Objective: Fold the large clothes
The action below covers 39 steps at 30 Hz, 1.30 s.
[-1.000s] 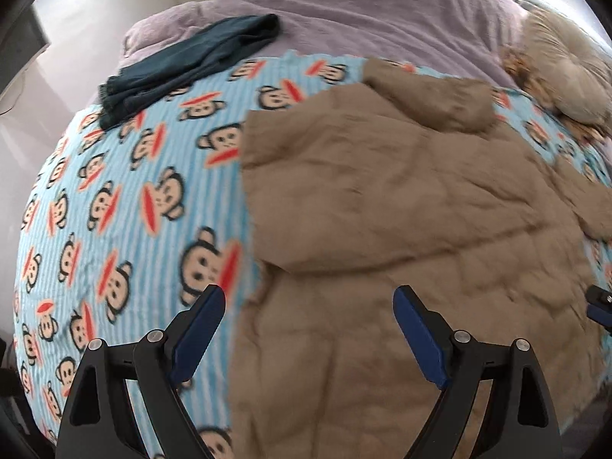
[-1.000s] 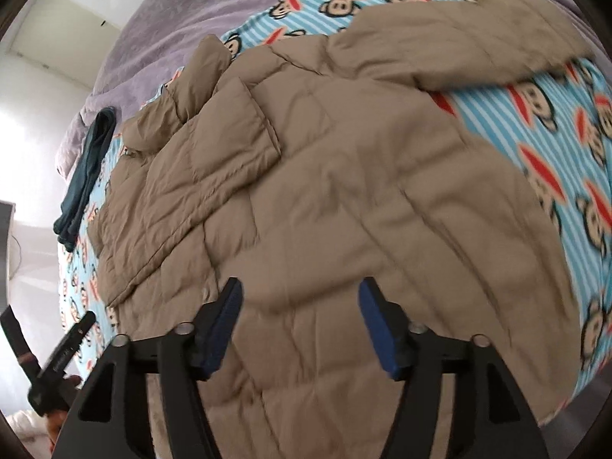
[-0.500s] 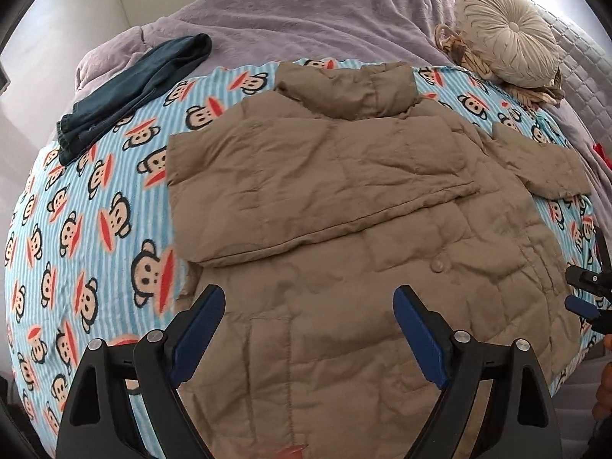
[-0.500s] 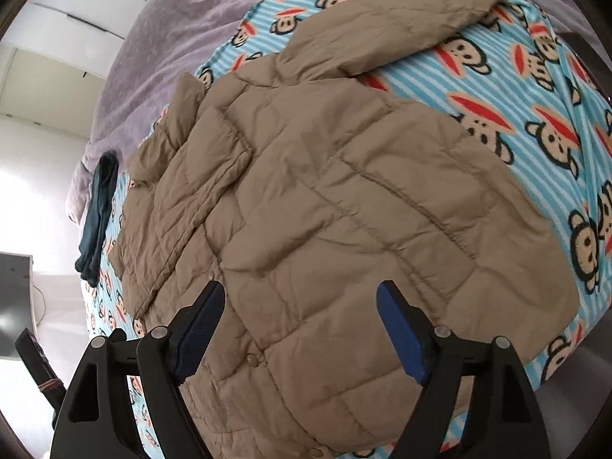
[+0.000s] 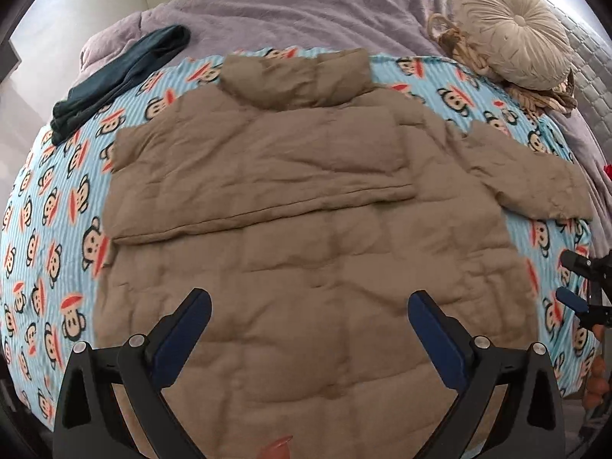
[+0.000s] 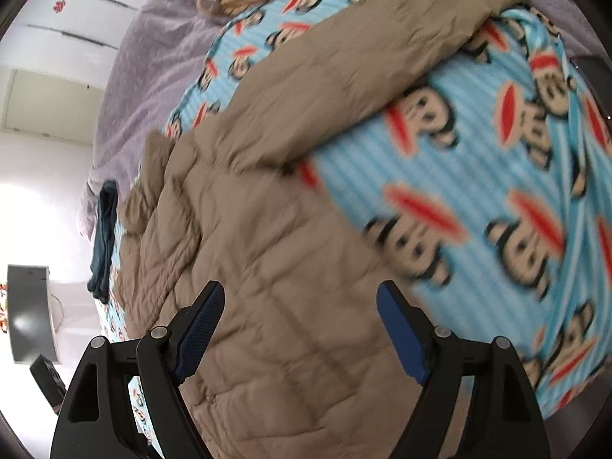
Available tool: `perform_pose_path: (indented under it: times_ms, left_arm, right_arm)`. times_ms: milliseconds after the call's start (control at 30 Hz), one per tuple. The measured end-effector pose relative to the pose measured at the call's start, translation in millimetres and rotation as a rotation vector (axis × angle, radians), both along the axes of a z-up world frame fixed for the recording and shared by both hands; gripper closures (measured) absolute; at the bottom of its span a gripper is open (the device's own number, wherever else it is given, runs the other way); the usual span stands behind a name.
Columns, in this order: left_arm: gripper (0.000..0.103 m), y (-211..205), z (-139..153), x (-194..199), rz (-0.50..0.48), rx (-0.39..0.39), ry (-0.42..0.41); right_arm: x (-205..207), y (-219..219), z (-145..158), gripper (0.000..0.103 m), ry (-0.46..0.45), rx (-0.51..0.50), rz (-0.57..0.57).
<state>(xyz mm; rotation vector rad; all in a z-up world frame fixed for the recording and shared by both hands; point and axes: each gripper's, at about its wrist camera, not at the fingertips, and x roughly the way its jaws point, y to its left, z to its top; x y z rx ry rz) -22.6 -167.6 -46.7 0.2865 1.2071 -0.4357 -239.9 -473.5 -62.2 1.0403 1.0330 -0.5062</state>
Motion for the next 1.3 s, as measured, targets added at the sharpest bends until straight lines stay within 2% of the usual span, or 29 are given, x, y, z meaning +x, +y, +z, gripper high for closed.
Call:
perform_pose_path:
  times_ms: [133, 267, 367, 433, 600, 733, 833, 867, 900, 933, 967, 1000, 1033, 1133, 1300]
  left_arm:
    - [0.0, -31, 4, -10, -0.018, 0.024, -0.019]
    - [0.0, -56, 3, -7, -0.019, 0.028, 0.005]
    - [0.0, -75, -1, -2, -0.03, 0.032, 0.021]
    - [0.0, -89, -4, 2, -0.047, 0.048, 0.004]
    - [0.0, -110, -10, 16, -0.061, 0.046, -0.002]
    - [0.0, -118, -17, 30, -0.062, 0.036, 0.021]
    - [0.0, -116, -9, 44, -0.039, 0.002, 0.0]
    - [0.0, -115, -5, 49, -0.028, -0.007, -0.012]
    - [0.0, -112, 2, 56, -0.009, -0.02, -0.031]
    - [0.0, -110, 5, 61, 0.003, -0.028, -0.041]
    - [0.0, -107, 10, 68, 0.019, -0.039, -0.055]
    - [0.0, -103, 16, 75, 0.034, -0.048, -0.069]
    - [0.0, -100, 18, 80, 0.043, -0.052, -0.078]
    - [0.0, -86, 32, 98, 0.078, -0.07, -0.117]
    - [0.0, -50, 46, 120, 0.133, -0.087, -0.173]
  right_arm:
    - [-13, -46, -5, 0.017, -0.032, 0.016, -0.056]
    - [-27, -89, -3, 0.017, -0.105, -0.042, -0.16]
    - [-28, -120, -6, 0.017, -0.074, -0.076, -0.19]
    - [-27, -144, -15, 0.017, -0.057, -0.031, -0.201]
    - [-29, -200, -43, 0.017, -0.141, 0.086, -0.325]
    - [-16, -226, -66, 0.017, -0.179, 0.131, -0.371]
    - [-12, -238, -77, 0.018, -0.218, 0.175, -0.429]
    - [-13, -242, -79, 0.02, -0.235, 0.189, -0.456]
    - [-13, -245, -82, 0.031, -0.261, 0.211, -0.489]
    - [-13, -247, -83, 0.049, -0.279, 0.229, -0.507]
    - [-12, -249, -85, 0.061, -0.296, 0.251, -0.523]
    - [-9, -250, -85, 0.088, -0.313, 0.274, -0.529]
    - [-7, -251, -84, 0.097, -0.323, 0.282, -0.524]
    - [7, -247, -65, 0.097, -0.352, 0.235, -0.466]
    - [56, -217, -14, 0.097, -0.389, 0.103, -0.262]
